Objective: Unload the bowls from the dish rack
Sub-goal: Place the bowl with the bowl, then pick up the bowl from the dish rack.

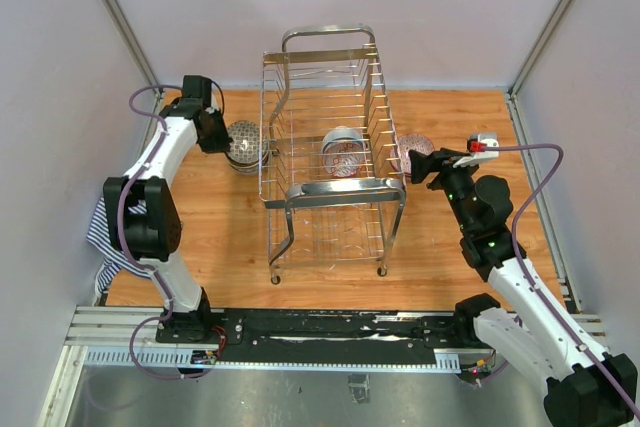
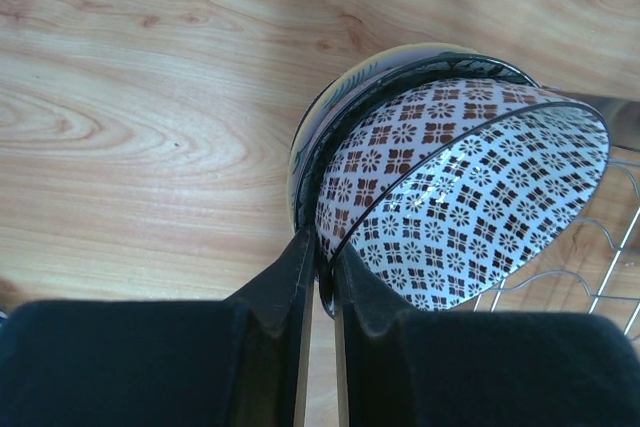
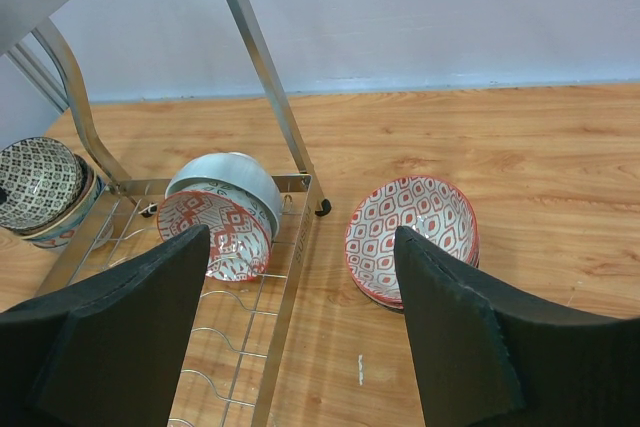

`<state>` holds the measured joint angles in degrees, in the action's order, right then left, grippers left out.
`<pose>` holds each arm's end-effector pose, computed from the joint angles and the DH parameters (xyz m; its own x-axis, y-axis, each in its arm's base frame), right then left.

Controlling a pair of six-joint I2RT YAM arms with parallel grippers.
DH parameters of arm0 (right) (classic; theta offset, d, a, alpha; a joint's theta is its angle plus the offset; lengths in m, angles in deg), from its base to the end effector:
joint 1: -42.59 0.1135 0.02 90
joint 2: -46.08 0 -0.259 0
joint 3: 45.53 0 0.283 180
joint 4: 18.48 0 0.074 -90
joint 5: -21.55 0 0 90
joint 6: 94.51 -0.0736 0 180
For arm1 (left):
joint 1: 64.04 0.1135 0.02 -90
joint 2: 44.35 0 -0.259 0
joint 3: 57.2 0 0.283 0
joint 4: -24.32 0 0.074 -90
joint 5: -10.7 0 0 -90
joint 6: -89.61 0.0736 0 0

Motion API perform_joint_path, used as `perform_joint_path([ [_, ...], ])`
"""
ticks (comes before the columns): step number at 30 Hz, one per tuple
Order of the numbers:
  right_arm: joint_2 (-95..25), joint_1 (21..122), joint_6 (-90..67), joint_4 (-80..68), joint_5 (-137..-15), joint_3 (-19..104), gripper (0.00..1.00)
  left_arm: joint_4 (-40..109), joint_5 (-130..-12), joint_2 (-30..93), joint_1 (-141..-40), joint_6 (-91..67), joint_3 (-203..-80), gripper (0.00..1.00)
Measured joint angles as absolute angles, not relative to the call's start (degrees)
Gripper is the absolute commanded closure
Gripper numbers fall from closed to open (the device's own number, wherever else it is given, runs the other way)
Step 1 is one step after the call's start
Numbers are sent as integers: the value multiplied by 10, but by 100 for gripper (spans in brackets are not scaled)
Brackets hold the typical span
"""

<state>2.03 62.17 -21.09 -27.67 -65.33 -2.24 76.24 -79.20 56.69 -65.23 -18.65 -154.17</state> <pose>0.2489 0.0843 0.3114 0.0514 0.3207 -0.9458 -0.3115 0.9049 0.2899 0.4343 -0.0092 0.2253 -0.7938 -0.2969 -0.5307 -0.2390 0.9548 -0.1766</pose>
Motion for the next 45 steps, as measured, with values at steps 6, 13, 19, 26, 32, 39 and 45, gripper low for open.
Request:
perform_joint_path([
  [6, 21, 622, -211, -273, -653, -22, 25, 764, -792, 573, -652, -186, -1551, 77],
  [13, 24, 622, -211, -272, -653, -22, 25, 764, -792, 573, -652, -186, -1555, 69],
  [19, 24, 622, -211, -271, -653, -22, 25, 763, -798, 573, -652, -187, -1556, 63],
  [26, 32, 622, -211, -268, -653, -23, 25, 761, -810, 571, -652, -187, -1556, 60],
  [32, 39, 622, -211, -262, -653, -23, 25, 750, -832, 546, -652, -193, -1550, 52],
  [39, 45, 622, -210, -245, -652, -23, 24, 706, -874, 465, -651, -211, -1509, 44],
  [45, 42, 622, -210, -233, -653, -22, 24, 600, -843, 343, -649, -218, -1411, 21],
])
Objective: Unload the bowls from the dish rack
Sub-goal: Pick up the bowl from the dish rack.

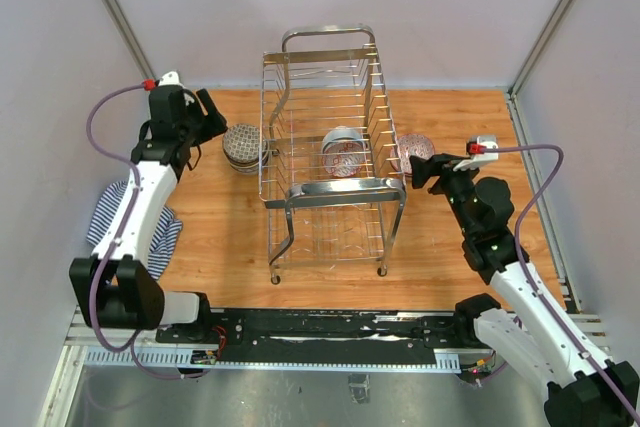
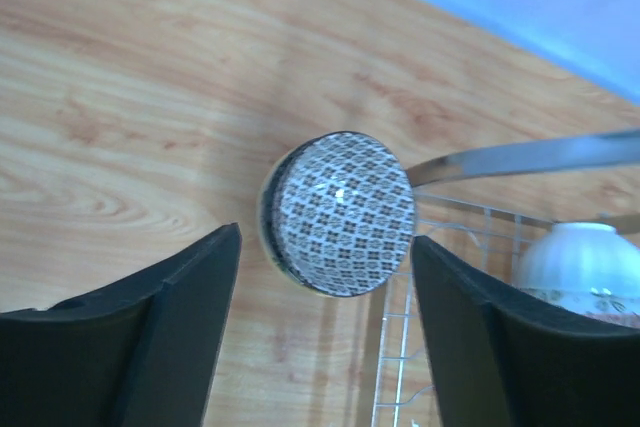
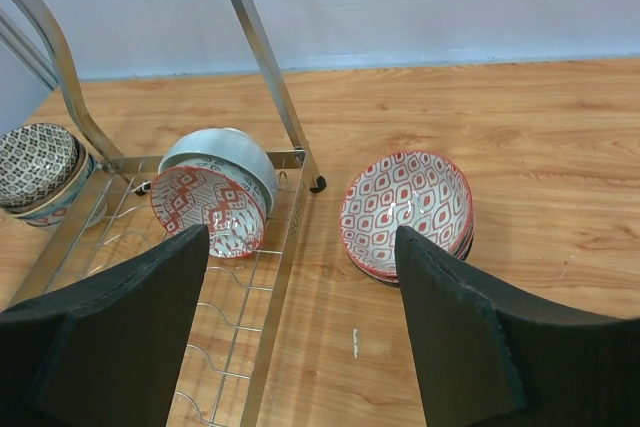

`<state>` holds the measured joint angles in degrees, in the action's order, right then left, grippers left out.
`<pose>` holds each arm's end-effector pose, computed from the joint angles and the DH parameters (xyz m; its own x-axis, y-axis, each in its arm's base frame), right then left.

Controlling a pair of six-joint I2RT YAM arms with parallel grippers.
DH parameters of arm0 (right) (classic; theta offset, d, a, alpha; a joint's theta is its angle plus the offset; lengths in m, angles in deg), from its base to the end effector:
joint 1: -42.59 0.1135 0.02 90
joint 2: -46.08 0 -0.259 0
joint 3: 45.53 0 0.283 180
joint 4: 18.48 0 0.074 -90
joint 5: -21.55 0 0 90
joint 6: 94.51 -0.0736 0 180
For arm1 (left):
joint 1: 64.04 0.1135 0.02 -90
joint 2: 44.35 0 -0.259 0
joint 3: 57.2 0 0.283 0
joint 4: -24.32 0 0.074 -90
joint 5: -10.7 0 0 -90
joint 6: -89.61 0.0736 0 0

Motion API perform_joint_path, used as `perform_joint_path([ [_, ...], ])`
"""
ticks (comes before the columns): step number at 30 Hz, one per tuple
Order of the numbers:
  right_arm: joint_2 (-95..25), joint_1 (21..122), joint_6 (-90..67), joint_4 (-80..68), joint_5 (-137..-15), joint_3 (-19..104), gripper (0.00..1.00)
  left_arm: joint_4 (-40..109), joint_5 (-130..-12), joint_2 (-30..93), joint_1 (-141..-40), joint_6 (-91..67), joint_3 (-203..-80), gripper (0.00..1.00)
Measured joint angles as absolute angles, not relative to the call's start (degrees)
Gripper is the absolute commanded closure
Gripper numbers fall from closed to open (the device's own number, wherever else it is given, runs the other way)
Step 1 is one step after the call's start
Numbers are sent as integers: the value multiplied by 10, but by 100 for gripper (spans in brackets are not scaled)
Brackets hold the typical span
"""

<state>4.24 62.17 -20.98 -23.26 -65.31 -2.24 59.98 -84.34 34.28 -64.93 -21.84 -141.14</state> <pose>0.2431 0.0822 0.3094 0.0177 0.3068 -0.9516 -0.3007 0.9093 0.2875 0.3779 0.0006 0.3192 -0.4482 -0.3574 -0.8194 -0.2409 0.9310 -0.2743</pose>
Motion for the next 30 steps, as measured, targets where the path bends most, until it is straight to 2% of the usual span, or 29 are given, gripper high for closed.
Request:
perform_joint_path([
  [2, 37, 622, -210, -229, -654, -21, 24, 548, -819, 300, -649, -224, -1365, 6],
  [4, 29, 622, -210, -225, -656, -20, 25, 503, -794, 266, -649, -232, -1323, 2],
  [9, 3, 622, -203, -217, -670, -14, 28, 420, -745, 224, -649, -251, -1253, 0],
  [16, -81, 622, -192, -222, -717, 17, 40, 347, -697, 202, -649, -280, -1194, 0],
  [21, -133, 622, -190, -243, -758, 29, 47, 327, -677, 178, -649, -298, -1164, 0],
  [30, -236, 622, -160, -315, -842, 64, 52, 322, -664, 159, -666, -309, -1131, 3],
])
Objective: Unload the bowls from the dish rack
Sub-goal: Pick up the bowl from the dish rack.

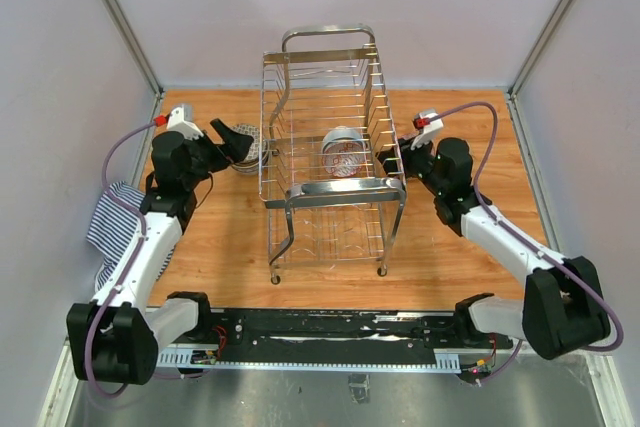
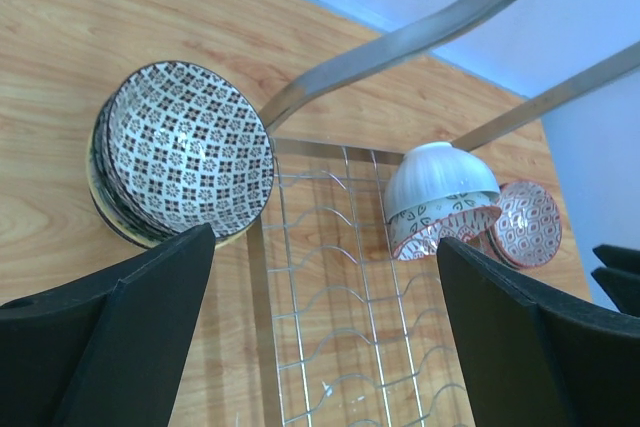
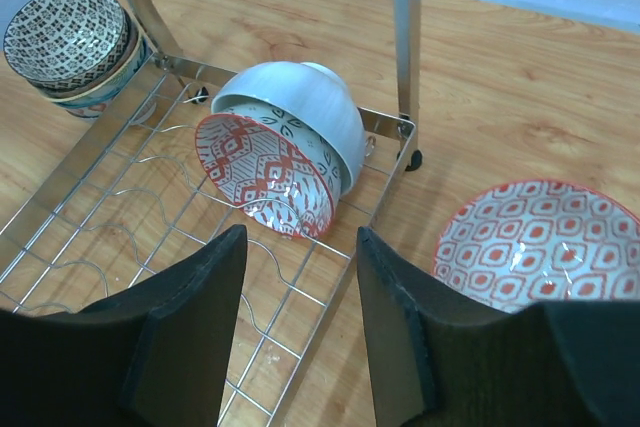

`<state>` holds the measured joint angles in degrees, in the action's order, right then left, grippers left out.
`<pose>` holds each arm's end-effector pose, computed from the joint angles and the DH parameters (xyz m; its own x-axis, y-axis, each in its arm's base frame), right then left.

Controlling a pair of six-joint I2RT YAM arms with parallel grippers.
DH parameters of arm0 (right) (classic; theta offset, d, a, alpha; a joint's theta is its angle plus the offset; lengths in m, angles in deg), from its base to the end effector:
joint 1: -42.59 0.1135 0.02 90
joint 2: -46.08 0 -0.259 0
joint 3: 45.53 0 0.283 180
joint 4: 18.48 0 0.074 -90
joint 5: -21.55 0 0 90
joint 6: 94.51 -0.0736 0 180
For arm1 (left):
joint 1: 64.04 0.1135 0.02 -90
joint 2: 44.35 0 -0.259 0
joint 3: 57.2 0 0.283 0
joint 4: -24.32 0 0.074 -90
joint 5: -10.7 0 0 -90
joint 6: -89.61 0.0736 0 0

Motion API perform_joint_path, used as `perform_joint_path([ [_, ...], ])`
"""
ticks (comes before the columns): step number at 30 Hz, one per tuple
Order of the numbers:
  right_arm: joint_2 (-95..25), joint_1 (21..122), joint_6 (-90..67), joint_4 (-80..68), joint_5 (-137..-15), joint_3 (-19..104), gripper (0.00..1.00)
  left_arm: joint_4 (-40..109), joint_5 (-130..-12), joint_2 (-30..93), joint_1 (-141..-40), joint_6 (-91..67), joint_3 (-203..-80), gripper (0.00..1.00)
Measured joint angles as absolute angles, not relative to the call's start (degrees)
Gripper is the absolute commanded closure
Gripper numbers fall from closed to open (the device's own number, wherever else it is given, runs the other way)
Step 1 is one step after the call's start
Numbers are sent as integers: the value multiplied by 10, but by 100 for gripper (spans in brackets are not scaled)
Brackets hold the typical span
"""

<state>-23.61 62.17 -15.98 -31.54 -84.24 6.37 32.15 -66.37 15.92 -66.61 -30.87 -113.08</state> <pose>0.3173 0.1341 0.2580 -0.1911 0.1351 -0.9722 -0.5510 0.8049 0.2202 0.3151 -0.0306 0.2859 -0.3152 -0.4807 -0.8183 0.1187 0.8355 -0.5366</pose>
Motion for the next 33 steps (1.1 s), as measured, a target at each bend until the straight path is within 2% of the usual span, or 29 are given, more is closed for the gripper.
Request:
perform_joint_path([
  [9, -308, 622, -152, -324, -899, 127, 57, 325, -652, 182, -693, -319, -1128, 7],
  [23, -342, 622, -148, -275, -889, 156, 52, 291, -637, 292, -776, -326, -1125, 10],
  [33, -359, 622, -170, -243, -887, 164, 49, 247, -635, 312, -781, -348, -1115, 10],
])
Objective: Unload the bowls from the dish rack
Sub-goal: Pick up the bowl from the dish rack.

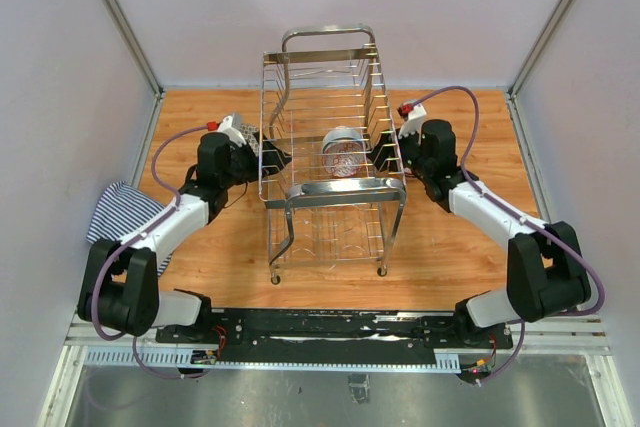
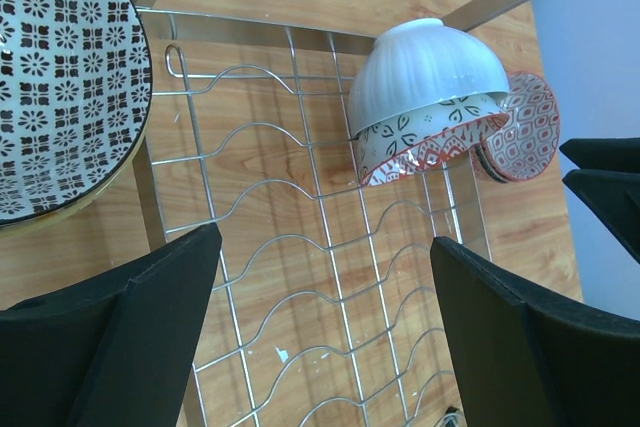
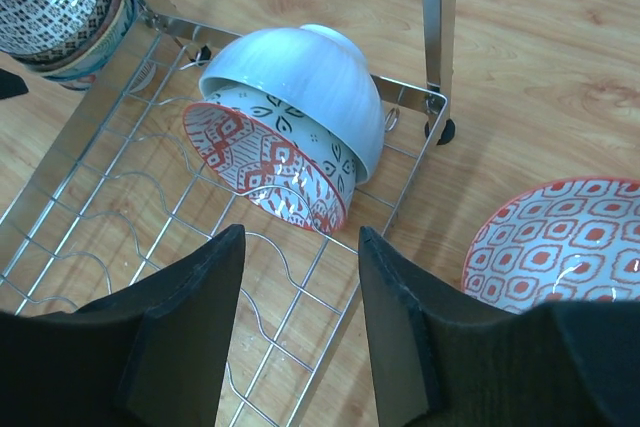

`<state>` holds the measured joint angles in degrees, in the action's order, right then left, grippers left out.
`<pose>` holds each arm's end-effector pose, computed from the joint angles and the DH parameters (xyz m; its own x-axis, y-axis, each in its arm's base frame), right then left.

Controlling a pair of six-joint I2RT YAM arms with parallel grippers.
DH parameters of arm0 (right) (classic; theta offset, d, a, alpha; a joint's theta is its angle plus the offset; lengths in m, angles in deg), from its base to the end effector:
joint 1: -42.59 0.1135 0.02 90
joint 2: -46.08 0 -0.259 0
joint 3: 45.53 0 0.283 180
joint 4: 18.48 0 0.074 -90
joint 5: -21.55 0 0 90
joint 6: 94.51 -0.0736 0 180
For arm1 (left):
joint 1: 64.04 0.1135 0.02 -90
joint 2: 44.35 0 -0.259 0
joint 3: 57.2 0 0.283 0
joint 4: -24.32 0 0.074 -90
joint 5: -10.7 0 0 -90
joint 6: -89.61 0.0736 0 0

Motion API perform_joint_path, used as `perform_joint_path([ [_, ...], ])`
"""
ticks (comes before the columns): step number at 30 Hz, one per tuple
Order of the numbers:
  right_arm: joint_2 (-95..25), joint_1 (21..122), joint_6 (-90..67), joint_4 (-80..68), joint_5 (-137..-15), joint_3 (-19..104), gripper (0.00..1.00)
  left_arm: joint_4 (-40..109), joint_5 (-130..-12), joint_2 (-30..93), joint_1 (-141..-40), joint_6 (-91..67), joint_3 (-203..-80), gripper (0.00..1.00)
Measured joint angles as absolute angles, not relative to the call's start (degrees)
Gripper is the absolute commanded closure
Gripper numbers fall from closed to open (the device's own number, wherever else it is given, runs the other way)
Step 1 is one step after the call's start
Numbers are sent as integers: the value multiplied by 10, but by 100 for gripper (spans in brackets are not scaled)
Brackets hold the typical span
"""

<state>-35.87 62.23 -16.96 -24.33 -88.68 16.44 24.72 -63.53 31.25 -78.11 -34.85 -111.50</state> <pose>0.3573 0.1545 0.2383 -0.3606 0.0861 -0.9287 -0.5668 0.7706 0.2915 0.3383 -0.1054 0.2080 -0.5667 -0.4193 -0.7092 0.1919 0.7699 -0.6086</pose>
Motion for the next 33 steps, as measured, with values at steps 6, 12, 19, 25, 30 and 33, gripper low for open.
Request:
perform_joint_path([
  [6, -359, 626, -180, -240, -884, 178, 48, 216, -635, 316, -784, -358, -1099, 11],
  [12, -359, 639, -189, -243, -870, 178, 47, 183, -636, 345, -797, -338, -1099, 16],
  [19, -359, 641, -202, -248, -853, 164, 47, 125, -643, 362, -811, -314, -1089, 24],
  [25, -360, 641, -206, -248, -849, 164, 47, 83, -638, 396, -835, -313, -1090, 26],
  [30, -384, 641, -206, -249, -851, 169, 48, 75, -625, 446, -847, -322, -1111, 27],
  [33, -409, 642, -205, -247, -854, 176, 49, 73, -620, 466, -851, -324, -1123, 27],
])
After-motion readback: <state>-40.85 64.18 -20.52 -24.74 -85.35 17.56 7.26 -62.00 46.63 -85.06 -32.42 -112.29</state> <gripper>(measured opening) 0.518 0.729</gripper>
